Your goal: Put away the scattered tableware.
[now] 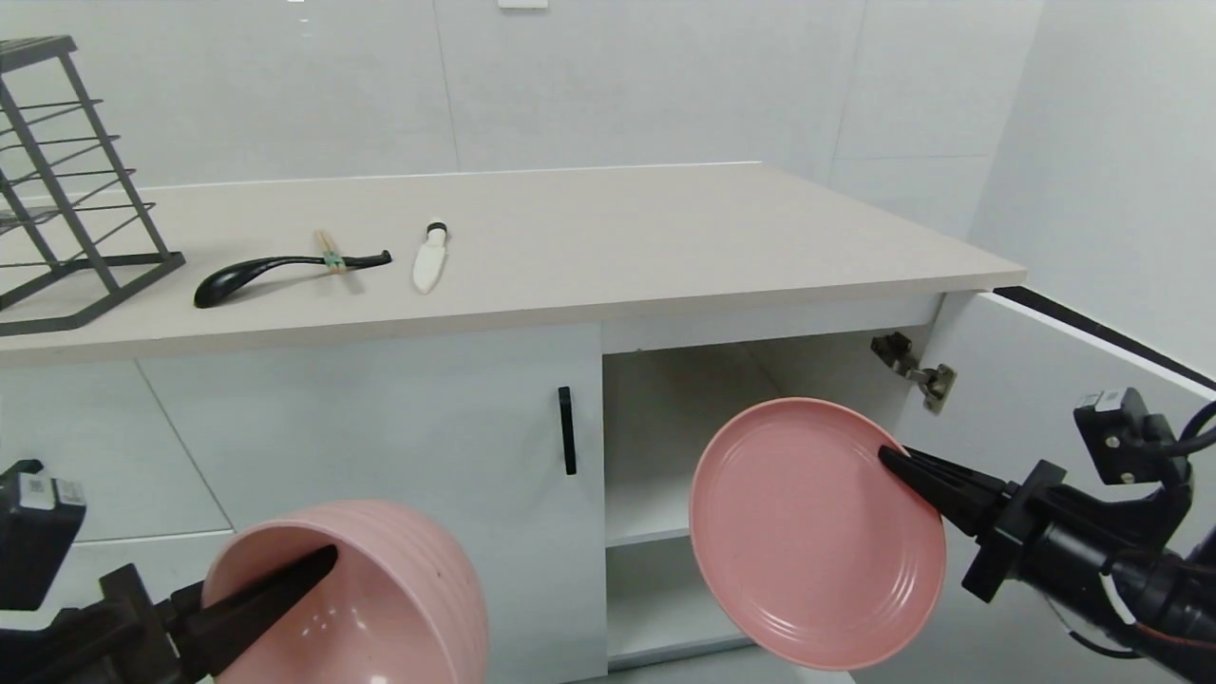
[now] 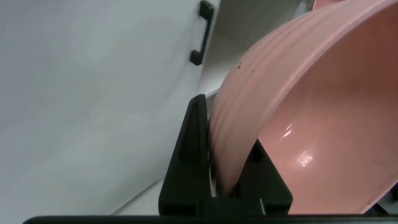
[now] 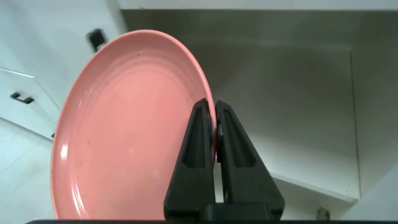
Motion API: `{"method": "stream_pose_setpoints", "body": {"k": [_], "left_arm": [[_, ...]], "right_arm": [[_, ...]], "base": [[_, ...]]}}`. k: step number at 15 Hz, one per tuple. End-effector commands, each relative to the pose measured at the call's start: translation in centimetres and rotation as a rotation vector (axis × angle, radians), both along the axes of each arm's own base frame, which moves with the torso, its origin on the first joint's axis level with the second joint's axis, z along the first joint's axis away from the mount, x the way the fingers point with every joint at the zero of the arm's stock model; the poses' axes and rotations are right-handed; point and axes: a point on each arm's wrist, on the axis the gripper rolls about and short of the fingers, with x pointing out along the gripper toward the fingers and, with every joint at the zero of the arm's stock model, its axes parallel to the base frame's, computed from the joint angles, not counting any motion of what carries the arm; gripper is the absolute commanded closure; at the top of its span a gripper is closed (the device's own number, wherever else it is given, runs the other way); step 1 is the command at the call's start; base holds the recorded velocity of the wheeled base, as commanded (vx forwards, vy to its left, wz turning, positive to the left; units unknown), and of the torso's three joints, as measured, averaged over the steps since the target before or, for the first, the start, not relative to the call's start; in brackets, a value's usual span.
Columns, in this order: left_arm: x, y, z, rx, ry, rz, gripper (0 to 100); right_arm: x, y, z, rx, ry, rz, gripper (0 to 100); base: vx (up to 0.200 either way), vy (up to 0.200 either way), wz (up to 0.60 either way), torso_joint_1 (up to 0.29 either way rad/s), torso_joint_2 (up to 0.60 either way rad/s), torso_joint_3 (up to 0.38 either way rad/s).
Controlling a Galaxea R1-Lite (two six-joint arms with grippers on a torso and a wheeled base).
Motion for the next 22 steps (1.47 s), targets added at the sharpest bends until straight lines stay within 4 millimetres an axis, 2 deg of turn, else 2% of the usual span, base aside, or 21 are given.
{"method": "stream_pose_setpoints", "body": {"k": [1,9,13,17,19,22], "left_arm": [[0.0,0.0,0.0,0.000,0.002,0.000,100],[0.0,0.0,-0.1,0.001,0.010,0.001,100],[0.0,-0.2,-0.3,0.015,0.021,-0.023,100],[-0.9,0.2,-2.4,0.302,-0.033,-0.096,100],[-1.1,0.2,-2.4,0.322,-0.056,-0.100,100],[-1.3,0.4,-2.2,0.307,-0.069,-0.095,100]], "right_arm": [[0.0,0.0,0.0,0.000,0.000,0.002,100],[0.0,0.0,0.0,0.000,0.000,-0.001,100],[0.3,0.4,-0.7,-0.012,0.034,0.011,100],[1.0,0.7,-2.4,-0.045,0.114,0.017,100],[1.5,0.8,-3.4,-0.063,0.162,0.012,100],[1.7,0.9,-3.9,-0.070,0.182,0.011,100]], "base": [[0.000,0.000,0.00,-0.466,0.00,-0.325],[0.000,0.000,0.00,-0.061,0.07,-0.074],[0.000,0.000,0.00,0.000,0.00,0.000],[0.150,0.000,0.00,-0.007,0.00,0.004],[0.000,0.000,0.00,0.000,0.00,0.000],[0.000,0.000,0.00,0.000,0.00,0.000]]}}
